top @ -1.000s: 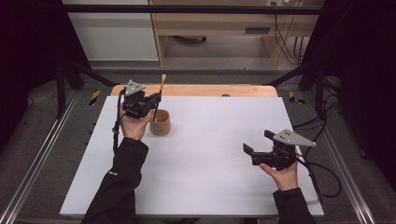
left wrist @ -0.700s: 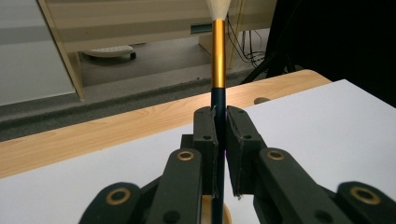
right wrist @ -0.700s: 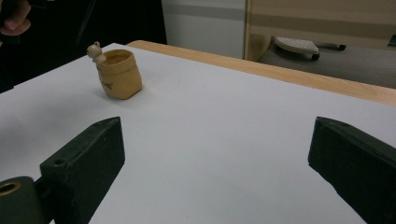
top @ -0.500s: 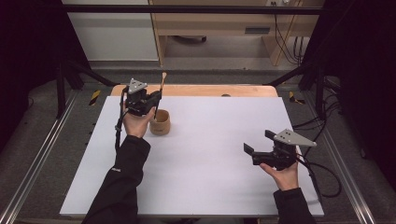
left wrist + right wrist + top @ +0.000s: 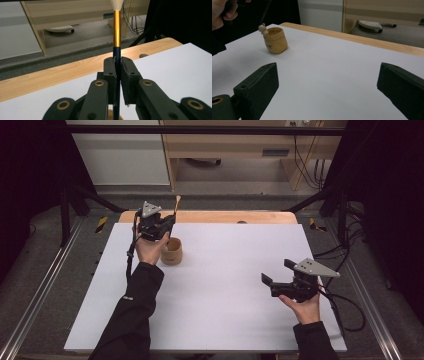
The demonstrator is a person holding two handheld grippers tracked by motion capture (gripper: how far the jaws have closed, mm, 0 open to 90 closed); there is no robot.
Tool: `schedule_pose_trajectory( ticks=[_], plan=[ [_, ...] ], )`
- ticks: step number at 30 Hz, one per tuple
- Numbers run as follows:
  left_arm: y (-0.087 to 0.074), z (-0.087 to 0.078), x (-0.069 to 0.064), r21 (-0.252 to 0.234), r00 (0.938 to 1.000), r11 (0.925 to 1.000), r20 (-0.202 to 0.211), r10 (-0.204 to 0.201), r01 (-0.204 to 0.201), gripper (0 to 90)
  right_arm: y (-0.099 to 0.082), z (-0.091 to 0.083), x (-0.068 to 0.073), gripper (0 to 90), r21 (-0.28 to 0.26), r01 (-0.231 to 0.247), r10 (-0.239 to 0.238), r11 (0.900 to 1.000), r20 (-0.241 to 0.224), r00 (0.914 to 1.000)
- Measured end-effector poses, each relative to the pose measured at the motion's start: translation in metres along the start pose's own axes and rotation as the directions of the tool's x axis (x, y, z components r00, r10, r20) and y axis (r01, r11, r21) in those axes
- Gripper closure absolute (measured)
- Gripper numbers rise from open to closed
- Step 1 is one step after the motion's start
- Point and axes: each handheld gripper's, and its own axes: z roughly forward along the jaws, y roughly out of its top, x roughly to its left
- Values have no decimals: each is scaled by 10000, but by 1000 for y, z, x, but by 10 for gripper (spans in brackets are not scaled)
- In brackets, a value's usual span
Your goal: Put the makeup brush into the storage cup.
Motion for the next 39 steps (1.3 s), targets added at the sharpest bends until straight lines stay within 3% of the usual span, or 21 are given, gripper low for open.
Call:
schedule_pose_trajectory(
  ticks=[15, 39],
  plan=[
    [-8, 15, 2, 156, 10000, 9998, -11, 78, -77, 830, 1, -1, 0, 42, -39, -50, 50, 10000, -12, 10000],
    [-19, 23, 4, 319, 9997, 9992, -40, 232, -230, 829, -1, 0, 0, 41, 35, -6, 6, 10000, -50, 10000]
  ],
)
